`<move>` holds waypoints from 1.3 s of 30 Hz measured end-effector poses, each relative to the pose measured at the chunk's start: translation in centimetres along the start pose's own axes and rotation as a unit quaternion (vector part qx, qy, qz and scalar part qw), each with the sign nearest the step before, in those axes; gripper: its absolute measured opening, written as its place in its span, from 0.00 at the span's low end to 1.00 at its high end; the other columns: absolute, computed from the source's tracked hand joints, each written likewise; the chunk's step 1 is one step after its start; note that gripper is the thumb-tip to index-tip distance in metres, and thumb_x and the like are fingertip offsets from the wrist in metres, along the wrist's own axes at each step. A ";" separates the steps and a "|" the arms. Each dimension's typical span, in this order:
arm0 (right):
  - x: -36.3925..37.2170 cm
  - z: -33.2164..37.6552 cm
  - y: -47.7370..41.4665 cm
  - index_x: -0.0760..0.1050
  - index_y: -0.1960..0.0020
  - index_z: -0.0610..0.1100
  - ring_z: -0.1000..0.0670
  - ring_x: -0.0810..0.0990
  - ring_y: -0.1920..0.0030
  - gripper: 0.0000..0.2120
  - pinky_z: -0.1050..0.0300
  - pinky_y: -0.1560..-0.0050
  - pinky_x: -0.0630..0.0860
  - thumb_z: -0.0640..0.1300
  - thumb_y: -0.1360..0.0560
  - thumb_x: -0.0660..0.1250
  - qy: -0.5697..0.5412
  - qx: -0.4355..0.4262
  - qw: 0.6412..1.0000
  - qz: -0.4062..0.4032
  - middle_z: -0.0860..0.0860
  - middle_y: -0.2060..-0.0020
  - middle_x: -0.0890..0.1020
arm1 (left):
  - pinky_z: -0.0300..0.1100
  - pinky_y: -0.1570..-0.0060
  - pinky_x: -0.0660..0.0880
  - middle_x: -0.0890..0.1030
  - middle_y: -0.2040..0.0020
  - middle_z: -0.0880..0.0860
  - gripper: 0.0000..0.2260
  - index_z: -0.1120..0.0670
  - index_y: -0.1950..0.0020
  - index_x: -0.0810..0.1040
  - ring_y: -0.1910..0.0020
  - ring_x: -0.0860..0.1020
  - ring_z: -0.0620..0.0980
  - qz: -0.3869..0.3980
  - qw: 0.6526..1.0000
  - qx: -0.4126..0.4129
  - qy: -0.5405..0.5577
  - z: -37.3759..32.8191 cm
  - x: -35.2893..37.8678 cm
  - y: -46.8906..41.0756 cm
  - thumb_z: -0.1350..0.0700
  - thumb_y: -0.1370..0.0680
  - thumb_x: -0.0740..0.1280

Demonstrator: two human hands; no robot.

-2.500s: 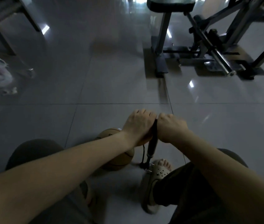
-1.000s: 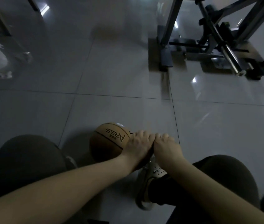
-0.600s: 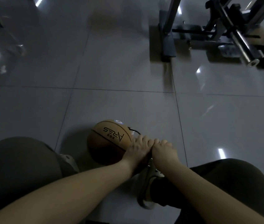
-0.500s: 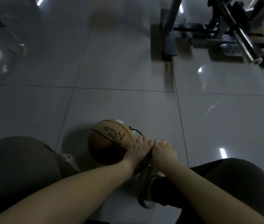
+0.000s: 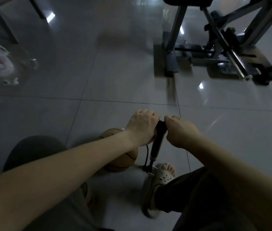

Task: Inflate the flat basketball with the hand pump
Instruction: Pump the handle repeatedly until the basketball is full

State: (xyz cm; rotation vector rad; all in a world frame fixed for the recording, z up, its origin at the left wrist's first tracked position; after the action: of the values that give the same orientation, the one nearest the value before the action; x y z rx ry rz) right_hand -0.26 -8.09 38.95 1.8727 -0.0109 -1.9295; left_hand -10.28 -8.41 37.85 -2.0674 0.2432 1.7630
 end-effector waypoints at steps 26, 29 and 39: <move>17.3 -0.7 -1.2 0.64 0.34 0.40 0.43 0.73 0.42 0.16 0.53 0.47 0.74 0.44 0.19 0.60 0.076 0.085 0.984 0.136 0.41 0.40 0.71 | 0.48 0.63 0.72 0.75 0.57 0.55 0.13 0.53 0.51 0.66 0.57 0.73 0.55 0.138 0.989 -0.003 -0.051 -2.6 16.6 5.1 0.51 0.26 0.68; 14.4 -1.0 -2.4 0.63 0.32 0.39 0.41 0.74 0.38 0.18 0.49 0.42 0.75 0.42 0.20 0.61 0.035 0.050 0.989 0.137 0.41 0.37 0.72 | 0.49 0.49 0.71 0.75 0.43 0.56 0.09 0.53 0.40 0.69 0.44 0.73 0.57 0.204 0.977 -0.035 -0.046 -1.3 15.1 2.9 0.53 0.19 0.61; -1.0 -0.3 -1.3 0.69 0.38 0.43 0.47 0.76 0.54 0.12 0.54 0.53 0.75 0.41 0.21 0.62 0.042 -0.004 0.996 0.080 0.47 0.48 0.78 | 0.44 0.54 0.67 0.77 0.50 0.54 0.07 0.54 0.45 0.73 0.51 0.75 0.55 0.011 1.000 0.000 -0.010 -0.4 -0.5 -0.8 0.56 0.22 0.60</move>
State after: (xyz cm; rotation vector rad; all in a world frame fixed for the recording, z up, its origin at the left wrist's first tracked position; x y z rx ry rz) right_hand -0.34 -6.54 39.45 1.8848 -0.1231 -1.7412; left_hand -9.67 -7.91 38.49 -2.0539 0.2607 1.7954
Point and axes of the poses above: each hand's wrist, its own y-axis away from the middle knuckle, its own x-axis out of the palm, z = x × y, the point moved 7 cm from there along -y, towards the middle knuckle
